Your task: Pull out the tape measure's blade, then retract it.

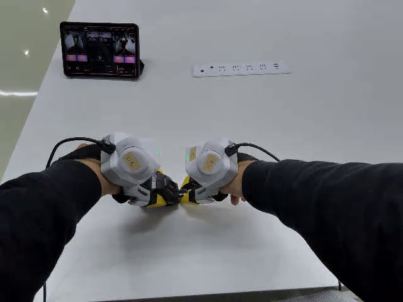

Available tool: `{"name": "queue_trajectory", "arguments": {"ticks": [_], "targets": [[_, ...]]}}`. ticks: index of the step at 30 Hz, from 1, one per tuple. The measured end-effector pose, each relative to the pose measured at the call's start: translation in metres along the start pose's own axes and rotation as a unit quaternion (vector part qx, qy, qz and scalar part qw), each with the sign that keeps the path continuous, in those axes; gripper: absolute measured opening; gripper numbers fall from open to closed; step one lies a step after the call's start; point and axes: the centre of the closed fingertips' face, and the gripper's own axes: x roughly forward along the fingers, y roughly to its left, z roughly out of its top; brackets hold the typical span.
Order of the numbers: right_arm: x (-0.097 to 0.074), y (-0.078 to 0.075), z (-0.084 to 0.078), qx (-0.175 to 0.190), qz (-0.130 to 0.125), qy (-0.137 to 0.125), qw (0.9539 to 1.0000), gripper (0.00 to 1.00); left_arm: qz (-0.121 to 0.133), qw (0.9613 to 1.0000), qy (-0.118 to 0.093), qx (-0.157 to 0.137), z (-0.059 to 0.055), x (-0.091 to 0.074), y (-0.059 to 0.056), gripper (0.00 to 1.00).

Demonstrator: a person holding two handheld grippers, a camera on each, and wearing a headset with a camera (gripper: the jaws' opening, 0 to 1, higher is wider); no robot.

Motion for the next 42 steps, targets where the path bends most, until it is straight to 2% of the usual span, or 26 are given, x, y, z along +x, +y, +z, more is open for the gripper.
{"name": "queue_trajectory", "arguments": {"ticks": [25, 42], "targets": [[-0.015, 0.000, -0.021, 0.019, -0.006, 0.015, 0.9997, 0.10, -0.004, 1.0000, 0.001, 0.000, 0.002, -0.002, -0.003, 0.33], [-0.022, 0.002, -0.029, 0.025, -0.009, 0.020, 0.9994, 0.10, -0.005, 1.0000, 0.002, 0.000, 0.002, -0.001, -0.004, 0.33]]}}
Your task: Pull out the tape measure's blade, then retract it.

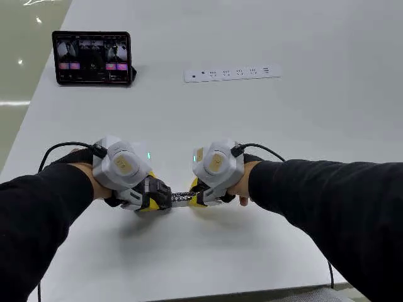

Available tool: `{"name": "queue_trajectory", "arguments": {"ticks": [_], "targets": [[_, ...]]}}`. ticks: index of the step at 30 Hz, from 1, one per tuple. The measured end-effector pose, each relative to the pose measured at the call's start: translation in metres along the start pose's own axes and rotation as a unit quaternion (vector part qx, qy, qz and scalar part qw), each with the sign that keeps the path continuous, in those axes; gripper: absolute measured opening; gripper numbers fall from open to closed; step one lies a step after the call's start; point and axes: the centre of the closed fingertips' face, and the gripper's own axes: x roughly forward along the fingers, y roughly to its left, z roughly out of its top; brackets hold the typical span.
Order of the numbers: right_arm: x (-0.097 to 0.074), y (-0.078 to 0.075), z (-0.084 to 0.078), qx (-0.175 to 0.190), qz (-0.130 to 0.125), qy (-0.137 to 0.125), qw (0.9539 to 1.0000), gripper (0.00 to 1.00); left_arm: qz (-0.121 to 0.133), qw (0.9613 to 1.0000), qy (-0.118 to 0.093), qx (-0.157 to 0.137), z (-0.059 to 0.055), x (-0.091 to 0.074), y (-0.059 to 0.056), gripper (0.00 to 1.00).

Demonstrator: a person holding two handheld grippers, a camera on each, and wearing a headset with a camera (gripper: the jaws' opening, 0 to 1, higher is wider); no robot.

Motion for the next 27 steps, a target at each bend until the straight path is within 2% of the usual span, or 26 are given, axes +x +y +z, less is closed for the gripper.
{"name": "queue_trajectory", "arguments": {"ticks": [27], "targets": [[-0.011, -0.002, -0.014, 0.010, -0.007, 0.010, 0.9999, 0.10, 0.001, 1.0000, 0.000, 0.001, -0.003, 0.002, 0.003, 0.33]]}}
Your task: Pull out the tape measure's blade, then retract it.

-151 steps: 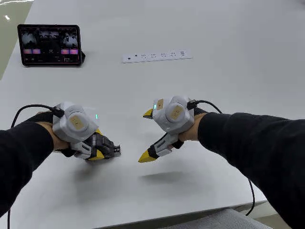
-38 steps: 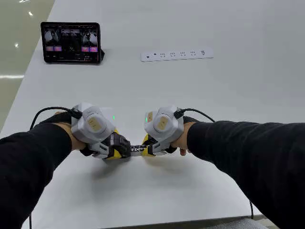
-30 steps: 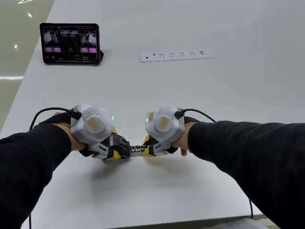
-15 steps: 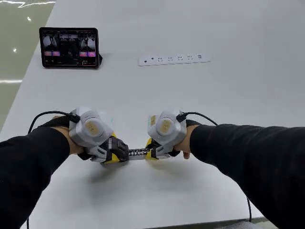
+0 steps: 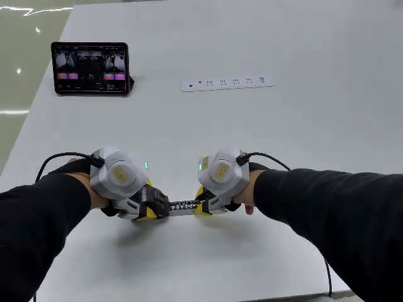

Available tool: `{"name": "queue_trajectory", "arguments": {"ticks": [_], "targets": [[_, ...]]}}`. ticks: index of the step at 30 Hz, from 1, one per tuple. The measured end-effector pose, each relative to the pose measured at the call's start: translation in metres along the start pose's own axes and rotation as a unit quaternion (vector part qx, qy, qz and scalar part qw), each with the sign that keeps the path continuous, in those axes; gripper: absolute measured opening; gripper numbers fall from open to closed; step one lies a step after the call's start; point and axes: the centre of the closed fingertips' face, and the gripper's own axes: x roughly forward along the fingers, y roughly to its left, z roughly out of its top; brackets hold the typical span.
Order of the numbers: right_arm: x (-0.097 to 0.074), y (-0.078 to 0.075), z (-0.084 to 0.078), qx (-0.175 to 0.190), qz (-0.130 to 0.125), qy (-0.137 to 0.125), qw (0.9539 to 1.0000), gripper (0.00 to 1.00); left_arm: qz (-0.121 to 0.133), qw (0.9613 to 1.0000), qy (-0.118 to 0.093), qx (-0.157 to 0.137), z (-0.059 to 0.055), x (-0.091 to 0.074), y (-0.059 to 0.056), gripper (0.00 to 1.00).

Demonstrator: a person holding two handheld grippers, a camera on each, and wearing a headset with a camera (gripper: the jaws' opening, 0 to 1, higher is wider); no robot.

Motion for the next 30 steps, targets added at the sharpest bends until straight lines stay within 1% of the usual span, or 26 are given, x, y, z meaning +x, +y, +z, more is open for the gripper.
{"name": "queue_trajectory", "arguments": {"ticks": [13, 30], "targets": [[-0.002, 0.000, -0.003, 0.001, -0.001, 0.001, 1.0000, 0.10, 0.001, 1.0000, 0.000, -0.001, 0.000, 0.001, 0.000, 0.33], [-0.009, -0.002, -0.015, 0.004, -0.003, 0.007, 1.0000, 0.10, 0.005, 1.0000, 0.001, -0.002, 0.001, 0.000, -0.001, 0.33]]}}
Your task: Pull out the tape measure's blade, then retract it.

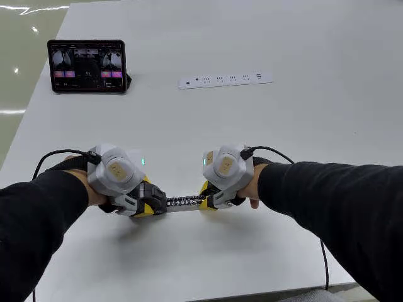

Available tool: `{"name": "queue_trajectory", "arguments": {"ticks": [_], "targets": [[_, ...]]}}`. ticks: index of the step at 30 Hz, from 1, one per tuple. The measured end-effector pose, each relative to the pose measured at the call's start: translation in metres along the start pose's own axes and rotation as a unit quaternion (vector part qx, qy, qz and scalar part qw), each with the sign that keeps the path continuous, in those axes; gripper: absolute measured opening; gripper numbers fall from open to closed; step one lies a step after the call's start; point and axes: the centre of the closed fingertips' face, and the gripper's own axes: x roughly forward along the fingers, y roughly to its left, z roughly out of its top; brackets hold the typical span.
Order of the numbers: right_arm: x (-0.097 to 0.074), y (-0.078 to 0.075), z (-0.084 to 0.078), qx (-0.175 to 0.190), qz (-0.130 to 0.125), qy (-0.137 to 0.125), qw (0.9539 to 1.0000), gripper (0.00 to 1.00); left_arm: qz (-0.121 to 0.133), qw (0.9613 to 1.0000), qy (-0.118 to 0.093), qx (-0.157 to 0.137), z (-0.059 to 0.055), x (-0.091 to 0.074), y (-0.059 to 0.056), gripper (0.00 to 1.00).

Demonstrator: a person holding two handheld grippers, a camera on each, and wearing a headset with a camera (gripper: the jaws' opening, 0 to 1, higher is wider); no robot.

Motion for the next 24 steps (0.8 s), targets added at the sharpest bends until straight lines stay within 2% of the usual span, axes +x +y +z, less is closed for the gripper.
{"name": "queue_trajectory", "arguments": {"ticks": [24], "targets": [[-0.0068, 0.0006, -0.0092, 0.002, -0.001, 0.006, 1.0000, 0.10, 0.002, 1.0000, 0.000, -0.001, 0.0018, -0.0016, -0.0015, 0.33]]}}
